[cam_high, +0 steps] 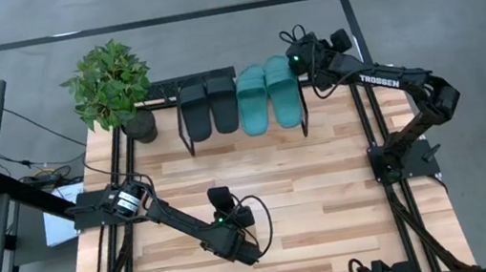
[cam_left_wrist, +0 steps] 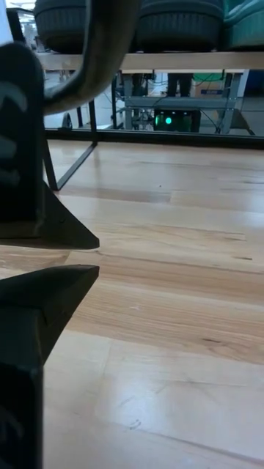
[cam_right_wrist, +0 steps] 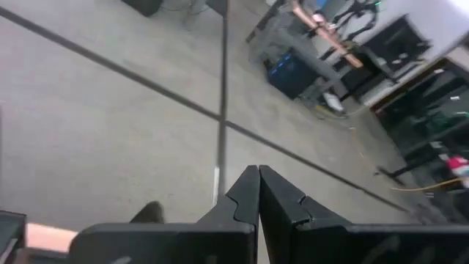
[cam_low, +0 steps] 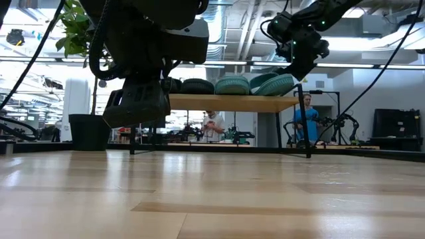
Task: Pick and place slides into the shelf
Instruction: Adjust the green slipper on the shelf
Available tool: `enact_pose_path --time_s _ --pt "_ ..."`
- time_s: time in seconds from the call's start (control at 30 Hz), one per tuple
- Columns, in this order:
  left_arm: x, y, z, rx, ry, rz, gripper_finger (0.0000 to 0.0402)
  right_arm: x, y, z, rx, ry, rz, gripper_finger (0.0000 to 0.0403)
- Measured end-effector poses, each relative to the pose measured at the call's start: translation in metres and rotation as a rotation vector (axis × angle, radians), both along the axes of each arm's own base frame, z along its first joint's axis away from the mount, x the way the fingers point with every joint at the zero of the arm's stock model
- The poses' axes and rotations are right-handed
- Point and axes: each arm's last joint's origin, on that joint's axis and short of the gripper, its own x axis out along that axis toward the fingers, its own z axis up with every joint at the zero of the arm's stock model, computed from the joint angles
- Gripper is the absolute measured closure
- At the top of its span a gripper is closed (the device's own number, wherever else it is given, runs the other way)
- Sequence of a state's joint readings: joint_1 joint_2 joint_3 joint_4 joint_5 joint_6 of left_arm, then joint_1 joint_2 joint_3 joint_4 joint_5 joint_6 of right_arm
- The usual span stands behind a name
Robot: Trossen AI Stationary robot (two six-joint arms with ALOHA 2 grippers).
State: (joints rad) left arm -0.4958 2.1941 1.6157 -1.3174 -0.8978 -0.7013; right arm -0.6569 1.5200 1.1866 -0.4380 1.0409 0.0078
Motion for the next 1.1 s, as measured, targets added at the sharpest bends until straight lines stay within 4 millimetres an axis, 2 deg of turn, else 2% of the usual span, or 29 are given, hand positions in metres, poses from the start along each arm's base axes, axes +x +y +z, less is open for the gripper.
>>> enact_pose_path --time_s 0.23,0.37,0.57,0.7,0.9,1.1 --pt "0.000 0.000 0.000 -0.002 0.001 0.001 0.0365 -0.001 0.001 -0.002 0.013 -0.023 -0.009 0.0403" --pt "0.000 0.000 0.000 -0.002 0.001 0.001 0.0365 -0.002 0.003 -0.001 -0.042 0.008 -0.077 0.0403" --pt "0.000 0.000 0.000 -0.002 0.001 0.001 0.0365 -0.003 0.004 0.013 -0.122 -0.066 -0.095 0.0403" --pt "0.000 0.000 0.000 -0.002 0.000 0.001 0.0365 0.001 0.007 0.027 -0.119 -0.182 0.022 0.0403" --pt "0.000 0.000 0.000 -0.002 -0.005 0.000 0.0365 0.010 0.009 0.042 0.007 -0.507 0.392 0.0403" --pt "0.001 0.000 0.000 -0.005 -0.008 0.000 0.0365 0.006 0.003 0.038 0.096 -0.633 0.437 0.0403"
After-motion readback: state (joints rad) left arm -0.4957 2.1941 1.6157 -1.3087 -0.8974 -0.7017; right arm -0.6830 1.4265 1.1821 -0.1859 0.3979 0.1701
